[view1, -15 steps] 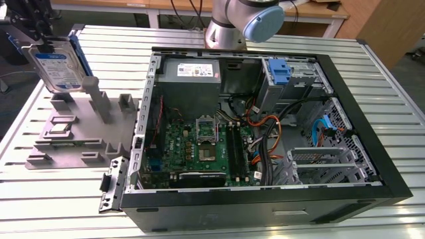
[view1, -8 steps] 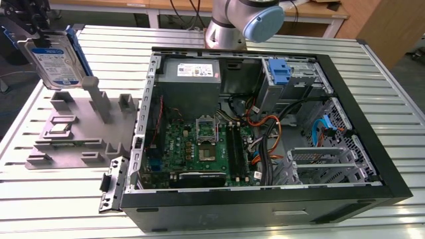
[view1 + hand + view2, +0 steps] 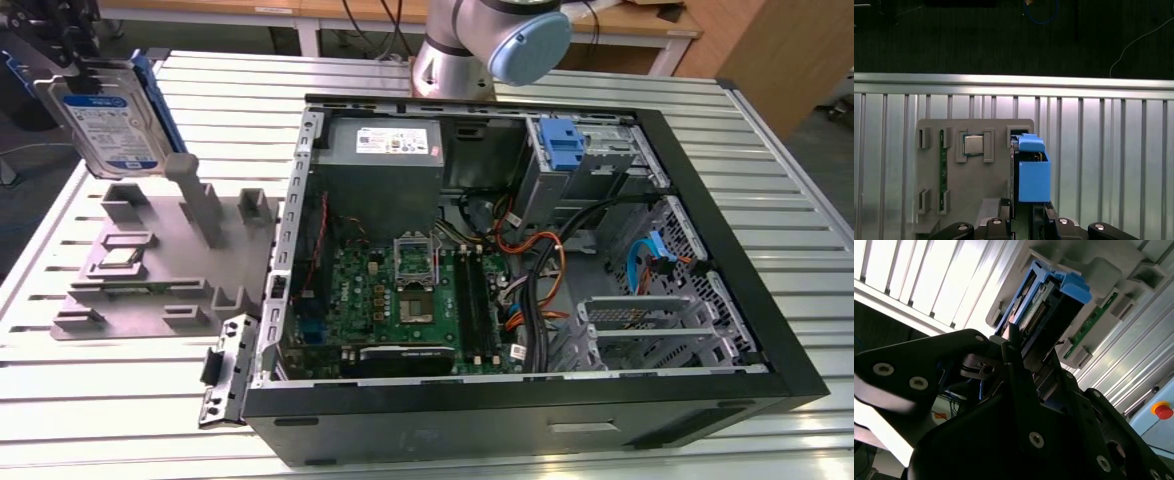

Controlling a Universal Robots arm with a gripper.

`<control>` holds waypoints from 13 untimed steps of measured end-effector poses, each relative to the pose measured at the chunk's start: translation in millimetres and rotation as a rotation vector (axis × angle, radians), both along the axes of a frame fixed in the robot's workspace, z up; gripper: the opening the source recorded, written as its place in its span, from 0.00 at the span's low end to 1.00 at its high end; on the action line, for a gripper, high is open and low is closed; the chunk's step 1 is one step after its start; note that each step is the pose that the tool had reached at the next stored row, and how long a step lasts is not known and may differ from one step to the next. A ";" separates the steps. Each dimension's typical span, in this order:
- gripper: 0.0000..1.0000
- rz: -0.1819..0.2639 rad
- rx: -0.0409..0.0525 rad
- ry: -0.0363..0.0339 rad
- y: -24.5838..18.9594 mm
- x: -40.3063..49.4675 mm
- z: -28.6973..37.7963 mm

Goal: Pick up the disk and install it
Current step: 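Pick up the disk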

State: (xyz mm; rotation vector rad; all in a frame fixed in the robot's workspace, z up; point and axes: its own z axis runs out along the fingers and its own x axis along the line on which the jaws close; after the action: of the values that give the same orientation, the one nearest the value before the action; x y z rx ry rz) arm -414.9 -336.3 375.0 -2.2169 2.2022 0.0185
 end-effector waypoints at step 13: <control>0.35 0.000 -0.0029 0.0000 0.0 0.0 4.9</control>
State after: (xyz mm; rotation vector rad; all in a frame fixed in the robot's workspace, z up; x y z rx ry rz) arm -414.9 -336.3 379.8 -2.2184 2.2037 0.0153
